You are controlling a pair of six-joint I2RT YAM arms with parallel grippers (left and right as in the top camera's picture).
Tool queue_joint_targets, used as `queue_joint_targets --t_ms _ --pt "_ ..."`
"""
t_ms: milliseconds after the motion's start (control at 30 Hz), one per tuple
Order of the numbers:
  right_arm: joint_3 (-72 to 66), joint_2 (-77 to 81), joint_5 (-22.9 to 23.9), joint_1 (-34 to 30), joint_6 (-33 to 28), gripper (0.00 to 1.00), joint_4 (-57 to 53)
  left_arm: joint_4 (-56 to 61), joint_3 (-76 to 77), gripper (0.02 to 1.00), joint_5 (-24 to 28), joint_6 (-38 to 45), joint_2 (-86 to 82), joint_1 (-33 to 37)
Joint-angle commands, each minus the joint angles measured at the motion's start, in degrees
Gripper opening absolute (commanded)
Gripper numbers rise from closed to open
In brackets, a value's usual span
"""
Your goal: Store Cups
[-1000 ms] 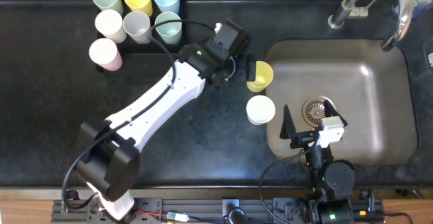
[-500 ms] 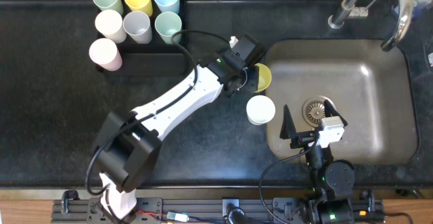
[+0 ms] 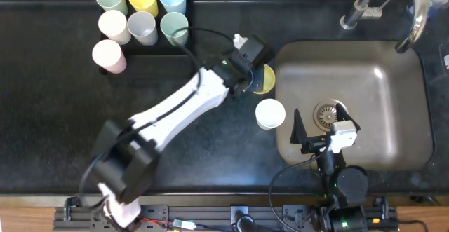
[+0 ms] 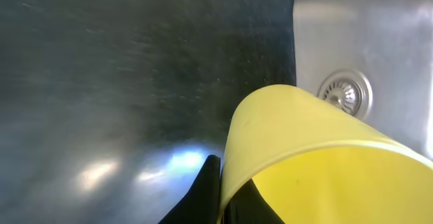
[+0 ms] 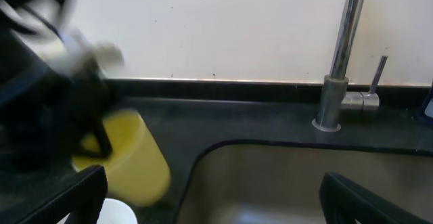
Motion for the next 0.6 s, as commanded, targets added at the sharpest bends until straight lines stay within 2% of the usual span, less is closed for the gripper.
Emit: queue_joint_targets --t_ms 33,133,200,267,300,433,533,600 --pt "-0.76 -0.44 0.26 0.31 -0.17 0.998 0.33 -1.46 0.94 0.034 -16.22 -5.27 -16.15 2.21" --pt "-0.76 -0.44 0.26 0.31 -0.17 0.996 0.33 -3.19 0.94 0.036 -22.21 -13.05 -22.71 6.64" --pt "-0.76 -0.44 0.26 0.31 -0.17 0.998 0.33 -4.90 0.94 0.034 -22.51 -19.37 -25.38 10.88" --pt "-0.76 -0.44 0.26 0.31 -0.17 0.998 0.33 -7.48 0.94 0.034 -20.81 -25.75 -27.32 16.11" --pt "-0.76 -0.44 0.26 0.31 -0.17 0.998 0.33 -8.76 0.94 0.034 -19.10 -26.38 -27.89 18.51" --pt "-0.76 -0.44 0.26 0.31 -0.17 0.998 0.33 -15.78 0.76 0.034 -9.57 -30.49 -28.30 28.39" --pt "-0.76 -0.44 0.26 0.31 -0.17 0.998 0.33 -20.63 0.00 0.034 -7.32 -39.34 -26.91 32.41" --pt "-0.76 -0.44 0.26 0.31 -0.17 0.998 0.33 -22.69 -0.52 0.034 -7.34 -41.88 -25.31 33.33"
